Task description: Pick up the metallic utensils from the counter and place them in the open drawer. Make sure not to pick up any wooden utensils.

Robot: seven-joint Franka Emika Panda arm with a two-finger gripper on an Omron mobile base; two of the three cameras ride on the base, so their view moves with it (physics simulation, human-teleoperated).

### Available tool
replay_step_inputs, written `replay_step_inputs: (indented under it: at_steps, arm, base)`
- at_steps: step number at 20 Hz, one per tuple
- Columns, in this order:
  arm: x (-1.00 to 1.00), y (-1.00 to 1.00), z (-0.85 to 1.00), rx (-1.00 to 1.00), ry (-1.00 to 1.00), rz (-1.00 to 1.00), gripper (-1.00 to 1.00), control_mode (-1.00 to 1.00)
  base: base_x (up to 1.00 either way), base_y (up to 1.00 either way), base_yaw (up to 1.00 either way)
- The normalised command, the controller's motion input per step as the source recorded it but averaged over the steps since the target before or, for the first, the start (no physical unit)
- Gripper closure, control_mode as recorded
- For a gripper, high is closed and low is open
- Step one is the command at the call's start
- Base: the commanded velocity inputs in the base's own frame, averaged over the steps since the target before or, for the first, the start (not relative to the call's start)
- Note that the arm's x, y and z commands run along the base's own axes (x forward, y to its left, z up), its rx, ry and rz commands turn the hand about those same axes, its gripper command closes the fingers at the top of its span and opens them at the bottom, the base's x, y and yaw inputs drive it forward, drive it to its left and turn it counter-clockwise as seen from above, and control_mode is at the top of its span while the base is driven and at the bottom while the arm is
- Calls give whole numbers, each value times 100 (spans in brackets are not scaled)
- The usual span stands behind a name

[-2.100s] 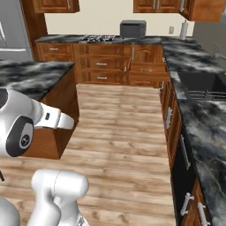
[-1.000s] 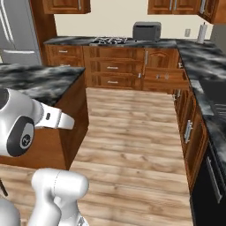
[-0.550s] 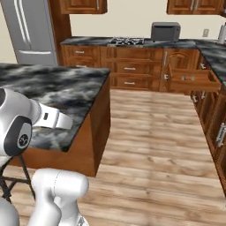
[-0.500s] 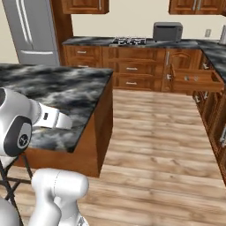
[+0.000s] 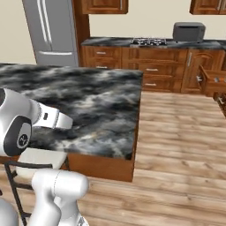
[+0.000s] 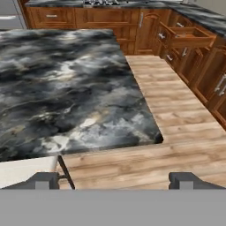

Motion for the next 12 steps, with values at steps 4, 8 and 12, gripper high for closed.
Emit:
replay_step_inputs:
  at_steps: [4, 8, 12]
  arm:
    - [0, 0, 0, 0, 0, 0, -100, 100]
    - [0, 0, 0, 0, 0, 0, -100, 100]
    - [0, 0, 0, 0, 0, 0, -100, 100]
  base:
    - [-28, 100, 0]
    - [-41, 100, 0]
    - [-48, 100, 0]
